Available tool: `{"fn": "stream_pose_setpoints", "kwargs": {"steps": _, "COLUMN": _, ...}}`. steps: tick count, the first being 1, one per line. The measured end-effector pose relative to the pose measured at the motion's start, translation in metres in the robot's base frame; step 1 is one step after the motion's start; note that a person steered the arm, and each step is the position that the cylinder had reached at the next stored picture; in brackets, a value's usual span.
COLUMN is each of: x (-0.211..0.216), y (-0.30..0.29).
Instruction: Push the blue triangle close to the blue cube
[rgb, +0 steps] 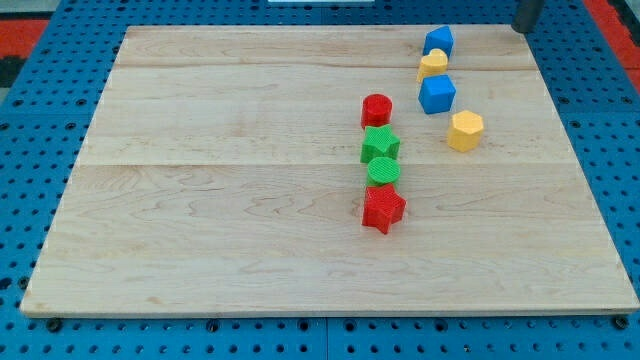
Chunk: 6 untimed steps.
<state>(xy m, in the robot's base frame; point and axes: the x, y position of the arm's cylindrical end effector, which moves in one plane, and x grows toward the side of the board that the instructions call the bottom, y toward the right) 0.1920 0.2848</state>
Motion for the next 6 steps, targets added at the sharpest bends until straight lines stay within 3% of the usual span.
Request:
{"fn": "stream_pose_setpoints", "kwargs": {"steps": 1, "x": 0.024, "y": -0.058}}
{"fn": "stream_pose_setpoints", "kwargs": {"steps": 2, "x": 0.085, "y": -0.119}}
{"fn": "stream_pose_setpoints", "kwargs": {"steps": 4, "x": 0.021, "y": -0.049}}
{"fn": "stream_pose_setpoints", "kwargs": {"steps": 5, "x": 0.0, "y": -0.081}}
{"fn": "stream_pose_setpoints", "kwargs": {"steps": 6, "x": 0.045, "y": -0.15}}
